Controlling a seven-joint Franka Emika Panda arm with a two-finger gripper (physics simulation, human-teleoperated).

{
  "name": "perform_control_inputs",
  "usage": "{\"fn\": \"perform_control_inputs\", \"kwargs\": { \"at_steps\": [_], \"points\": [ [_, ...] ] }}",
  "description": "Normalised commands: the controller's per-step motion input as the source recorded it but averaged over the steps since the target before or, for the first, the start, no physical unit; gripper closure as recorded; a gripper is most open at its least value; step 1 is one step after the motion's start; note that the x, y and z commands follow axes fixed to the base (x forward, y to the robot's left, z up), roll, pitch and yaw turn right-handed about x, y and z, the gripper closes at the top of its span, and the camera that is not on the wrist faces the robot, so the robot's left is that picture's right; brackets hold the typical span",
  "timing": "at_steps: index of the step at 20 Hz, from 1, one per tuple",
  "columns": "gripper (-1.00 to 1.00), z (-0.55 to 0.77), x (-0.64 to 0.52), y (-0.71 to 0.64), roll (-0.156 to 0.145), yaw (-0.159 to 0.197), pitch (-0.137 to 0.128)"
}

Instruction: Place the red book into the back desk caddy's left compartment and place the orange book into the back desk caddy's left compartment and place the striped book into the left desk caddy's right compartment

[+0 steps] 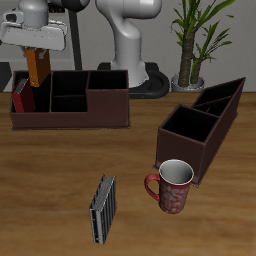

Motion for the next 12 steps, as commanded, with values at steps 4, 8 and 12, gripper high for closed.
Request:
{"fn": "perform_control_inputs", "kwargs": {
  "at_steps": [4, 8, 12],
  "points": [
    [1.0, -0.21, 0.02, -0.01, -0.007, 0.009, 0.022],
    [1.0, -0.03, -0.03, 0.07, 0.019, 0.068, -0.022],
    [1.0, 0.07, -0.04, 0.09, -0.018, 0.207, -0.056]
  ]
}}
